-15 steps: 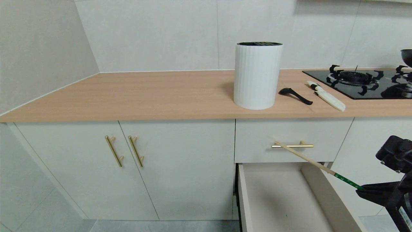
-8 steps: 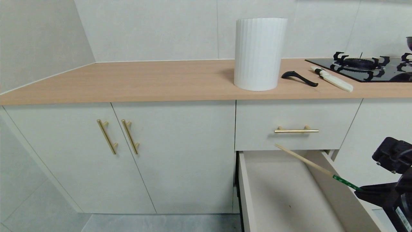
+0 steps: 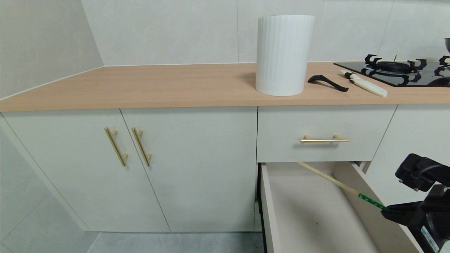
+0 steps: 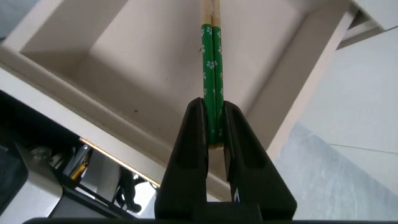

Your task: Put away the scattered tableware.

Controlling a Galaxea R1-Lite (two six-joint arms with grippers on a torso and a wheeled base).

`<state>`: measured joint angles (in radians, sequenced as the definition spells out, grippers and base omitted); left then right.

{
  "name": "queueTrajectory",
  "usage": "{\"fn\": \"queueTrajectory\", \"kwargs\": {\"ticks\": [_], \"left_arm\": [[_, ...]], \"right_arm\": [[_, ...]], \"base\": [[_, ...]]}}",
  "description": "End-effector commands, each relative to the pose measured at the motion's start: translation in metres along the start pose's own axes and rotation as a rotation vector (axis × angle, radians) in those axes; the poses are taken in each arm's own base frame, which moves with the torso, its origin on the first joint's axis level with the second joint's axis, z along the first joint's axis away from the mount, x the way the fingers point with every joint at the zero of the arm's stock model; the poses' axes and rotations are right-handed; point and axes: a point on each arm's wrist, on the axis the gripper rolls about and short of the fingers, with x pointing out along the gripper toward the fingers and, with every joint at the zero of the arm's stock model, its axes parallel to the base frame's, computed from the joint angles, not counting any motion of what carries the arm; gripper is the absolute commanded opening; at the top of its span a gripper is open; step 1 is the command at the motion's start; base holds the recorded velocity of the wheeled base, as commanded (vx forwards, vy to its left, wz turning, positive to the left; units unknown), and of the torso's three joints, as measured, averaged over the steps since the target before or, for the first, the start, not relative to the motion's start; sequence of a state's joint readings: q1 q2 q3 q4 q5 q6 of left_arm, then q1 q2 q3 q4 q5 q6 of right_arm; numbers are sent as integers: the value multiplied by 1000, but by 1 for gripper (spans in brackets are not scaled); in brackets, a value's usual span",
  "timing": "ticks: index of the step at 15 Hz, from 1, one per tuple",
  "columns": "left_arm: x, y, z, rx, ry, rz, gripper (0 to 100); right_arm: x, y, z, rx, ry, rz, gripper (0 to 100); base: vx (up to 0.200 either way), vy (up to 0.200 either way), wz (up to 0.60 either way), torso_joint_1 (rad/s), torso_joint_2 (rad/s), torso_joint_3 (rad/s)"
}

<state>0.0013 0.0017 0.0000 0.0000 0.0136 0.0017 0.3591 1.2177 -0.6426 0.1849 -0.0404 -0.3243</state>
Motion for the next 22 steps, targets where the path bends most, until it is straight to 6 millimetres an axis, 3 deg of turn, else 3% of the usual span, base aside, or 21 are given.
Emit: {"fn": "queueTrajectory", "kwargs": {"ticks": [1,7,9,13,18,20,22], "left_arm": [[0,0,0,0,0,0,100],[0,0,0,0,0,0,100],[0,0,0,0,0,0,100],[0,0,0,0,0,0,100],[0,0,0,0,0,0,100],[0,0,0,0,0,2,100],[0,0,0,0,0,0,100]], "right_arm": [[12,2,-4,-13,36,12,0],[30,8,0,-55,77,49,0],[49,8,4,-45,86,55,0],[113,13,15,205,172,95,0],[144,22,14,285,239,149,0],[174,28,23,438,245,135,0],[189,34,26,510,260,130,0]], "base": [[0,0,0,0,0,0],[0,0,0,0,0,0],[0,0,0,0,0,0],[0,0,0,0,0,0],[0,0,0,0,0,0],[0,0,0,0,0,0],[0,0,0,0,0,0]]}}
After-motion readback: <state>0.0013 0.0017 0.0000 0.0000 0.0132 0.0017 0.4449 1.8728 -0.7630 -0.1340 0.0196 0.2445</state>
